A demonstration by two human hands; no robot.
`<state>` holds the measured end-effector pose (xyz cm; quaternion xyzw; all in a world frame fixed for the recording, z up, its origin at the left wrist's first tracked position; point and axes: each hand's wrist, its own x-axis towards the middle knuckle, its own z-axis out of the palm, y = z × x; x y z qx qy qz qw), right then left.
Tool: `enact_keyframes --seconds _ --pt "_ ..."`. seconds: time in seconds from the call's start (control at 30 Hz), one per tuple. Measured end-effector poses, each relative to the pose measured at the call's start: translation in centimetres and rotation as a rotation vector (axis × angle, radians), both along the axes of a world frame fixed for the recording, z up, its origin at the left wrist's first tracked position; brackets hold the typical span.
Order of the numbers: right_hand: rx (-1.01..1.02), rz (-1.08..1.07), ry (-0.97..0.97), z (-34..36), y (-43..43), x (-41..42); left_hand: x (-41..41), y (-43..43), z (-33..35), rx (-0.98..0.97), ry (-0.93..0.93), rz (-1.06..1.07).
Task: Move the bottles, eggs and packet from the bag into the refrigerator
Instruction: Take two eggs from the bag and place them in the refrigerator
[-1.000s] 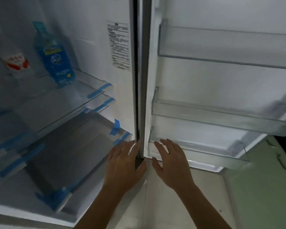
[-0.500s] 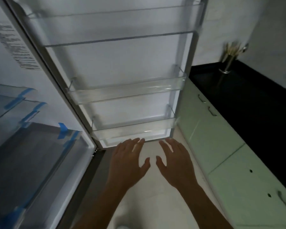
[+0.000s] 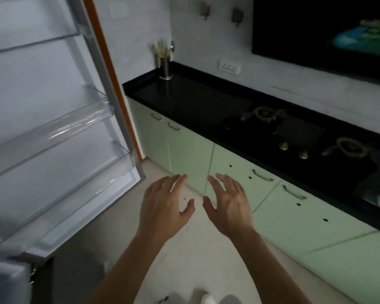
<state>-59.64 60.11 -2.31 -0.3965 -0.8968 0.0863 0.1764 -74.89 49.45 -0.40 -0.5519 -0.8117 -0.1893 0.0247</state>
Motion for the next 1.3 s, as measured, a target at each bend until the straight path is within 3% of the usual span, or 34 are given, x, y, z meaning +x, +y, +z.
enact_keyframes --seconds 0.27,0.73,0.97,1.3 --pt "-0.015 -0.407 0.022 -0.4 -5.8 7.9 4.2 0.8 -0.7 -0.049 -0.016 -0.379" --pt "-0.015 -1.058 -0.012 -0.2 -19.5 25.1 22.8 -0.5 -0.6 -0.036 -0.036 -1.012" --pt "-0.018 -1.223 0.035 -0.7 -21.2 32.8 32.3 0.6 -0.2 -0.024 0.013 -1.170" --pt "-0.063 -1.308 0.080 -1.6 -18.0 49.4 50.1 5.3 -0.5 -0.037 0.050 -1.235"
